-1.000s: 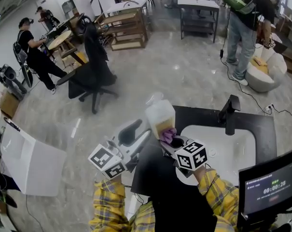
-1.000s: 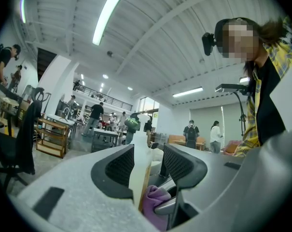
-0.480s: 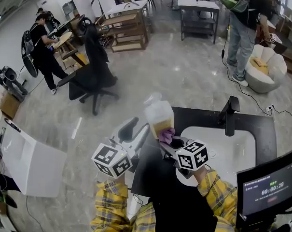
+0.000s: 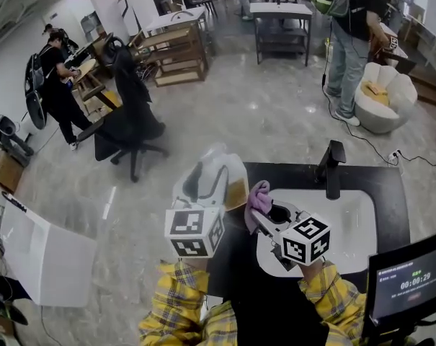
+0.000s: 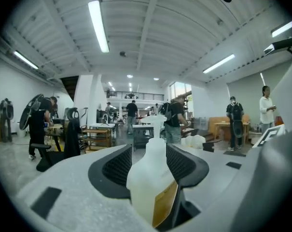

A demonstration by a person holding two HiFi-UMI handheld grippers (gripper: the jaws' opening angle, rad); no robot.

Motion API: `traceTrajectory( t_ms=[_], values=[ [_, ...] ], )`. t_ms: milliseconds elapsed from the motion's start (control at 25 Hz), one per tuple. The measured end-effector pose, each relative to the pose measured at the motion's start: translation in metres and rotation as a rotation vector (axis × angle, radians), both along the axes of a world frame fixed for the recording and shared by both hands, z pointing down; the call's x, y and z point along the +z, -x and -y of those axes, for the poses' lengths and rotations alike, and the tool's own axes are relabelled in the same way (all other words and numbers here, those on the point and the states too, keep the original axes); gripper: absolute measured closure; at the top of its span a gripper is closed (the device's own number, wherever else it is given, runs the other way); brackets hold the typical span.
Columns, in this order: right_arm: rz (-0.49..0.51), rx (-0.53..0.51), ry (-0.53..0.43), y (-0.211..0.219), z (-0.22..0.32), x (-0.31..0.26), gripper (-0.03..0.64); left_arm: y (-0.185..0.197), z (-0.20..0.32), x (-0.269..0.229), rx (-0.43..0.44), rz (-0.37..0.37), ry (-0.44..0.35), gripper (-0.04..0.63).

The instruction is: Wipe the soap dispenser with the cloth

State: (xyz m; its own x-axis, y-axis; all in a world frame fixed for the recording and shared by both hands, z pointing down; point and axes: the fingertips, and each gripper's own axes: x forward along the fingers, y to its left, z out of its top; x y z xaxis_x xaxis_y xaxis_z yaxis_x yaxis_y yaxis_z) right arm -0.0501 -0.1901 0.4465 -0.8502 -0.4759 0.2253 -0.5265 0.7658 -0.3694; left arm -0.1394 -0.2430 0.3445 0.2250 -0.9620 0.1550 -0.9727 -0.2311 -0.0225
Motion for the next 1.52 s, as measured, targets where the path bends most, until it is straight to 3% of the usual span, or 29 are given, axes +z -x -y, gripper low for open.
traceTrajectory(
  t_ms=[200, 440, 720, 1040, 1520],
  values=[
    [-0.001, 0.058, -0.008, -0.024, 0.004, -0.007, 0.537, -0.020, 0.020, -0.007, -0.070, 0.080, -0.030, 0.387],
    [-0.009, 0.105, -0.009, -0.031, 0.003, -0.011, 0.537, -0.016, 0.032, -0.007, -0.136, 0.194, -0.058, 0.388],
    [-0.016, 0.102, -0.015, -0.029, 0.002, -0.009, 0.537, -0.017, 0.036, -0.006, -0.142, 0.189, -0.062, 0.425],
    [-0.011, 0.081, -0.029, -0.025, 0.001, -0.015, 0.537, -0.020, 0.034, -0.006, -0.004, 0.117, -0.062, 0.430],
    [-0.005, 0.069, -0.049, -0.025, 0.000, -0.020, 0.537, -0.032, 0.024, -0.003, 0.344, 0.062, -0.072, 0.433]
  ],
)
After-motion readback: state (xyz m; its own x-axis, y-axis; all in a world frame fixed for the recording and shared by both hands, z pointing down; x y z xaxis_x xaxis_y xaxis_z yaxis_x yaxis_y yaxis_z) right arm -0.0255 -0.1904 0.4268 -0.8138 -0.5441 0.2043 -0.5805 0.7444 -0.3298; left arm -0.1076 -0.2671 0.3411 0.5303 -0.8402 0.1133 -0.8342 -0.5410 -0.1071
